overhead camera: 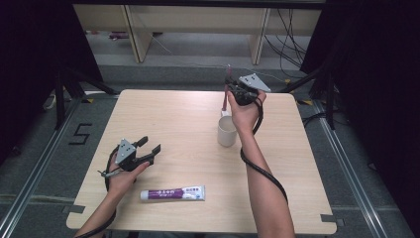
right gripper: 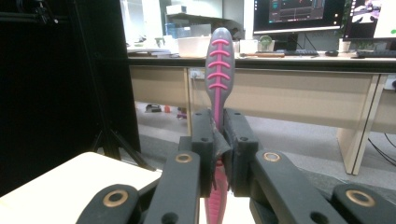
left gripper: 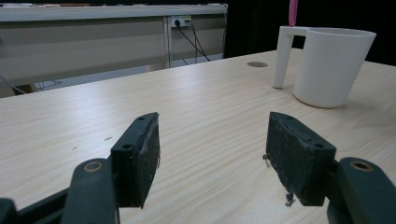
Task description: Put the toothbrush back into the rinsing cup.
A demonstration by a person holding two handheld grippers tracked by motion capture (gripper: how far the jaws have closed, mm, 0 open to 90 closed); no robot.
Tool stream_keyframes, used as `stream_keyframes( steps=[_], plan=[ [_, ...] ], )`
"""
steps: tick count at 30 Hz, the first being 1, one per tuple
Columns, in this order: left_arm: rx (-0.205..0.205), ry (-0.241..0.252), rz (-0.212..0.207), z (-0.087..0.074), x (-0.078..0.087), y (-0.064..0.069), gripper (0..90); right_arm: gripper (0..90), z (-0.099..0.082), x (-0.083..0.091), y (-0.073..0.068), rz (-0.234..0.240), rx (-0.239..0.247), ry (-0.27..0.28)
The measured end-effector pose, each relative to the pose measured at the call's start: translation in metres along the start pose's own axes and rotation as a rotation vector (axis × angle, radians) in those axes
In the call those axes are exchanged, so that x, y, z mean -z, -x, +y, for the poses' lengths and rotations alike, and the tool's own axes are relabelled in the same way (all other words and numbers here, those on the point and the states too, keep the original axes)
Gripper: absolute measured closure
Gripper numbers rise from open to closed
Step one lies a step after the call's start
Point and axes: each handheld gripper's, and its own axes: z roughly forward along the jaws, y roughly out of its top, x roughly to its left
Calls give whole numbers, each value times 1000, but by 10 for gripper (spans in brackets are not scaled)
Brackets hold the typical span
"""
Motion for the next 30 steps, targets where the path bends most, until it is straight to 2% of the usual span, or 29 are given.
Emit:
stream_keyframes(
  steps=[4,5,10,11,12,13,15,16,19,22,23,30],
  plan=[
    [0,-1,0,0,0,0,351,842,-2,-2,2,-7,19,-7],
    [0,-2,0,0,0,0,351,841,-2,-2,1,4,4,-3],
    [0,-6,2,0,0,0,350,840,-4,-3,2,-7,18,-11],
    [0,-6,2,0,0,0,350,840,-4,-2,1,-6,4,-13],
    [0,-6,2,0,0,0,350,840,-4,-3,1,-4,18,-10],
    [-1,-5,2,0,0,0,350,840,-5,-2,2,1,15,-24],
    [0,-2,1,0,0,0,350,840,-6,-3,2,0,12,-16],
    [-1,0,1,0,0,0,350,839,-7,-3,1,-9,1,-24],
    [-1,0,1,0,0,0,350,839,-8,-3,1,1,22,-32],
    [-2,2,1,0,0,0,350,839,-11,-3,1,-6,12,-40],
    [-2,-1,2,0,0,0,350,839,-11,-3,2,-6,27,-45],
    [1,1,2,0,0,0,350,839,-18,-4,2,-6,29,-68]
  ],
)
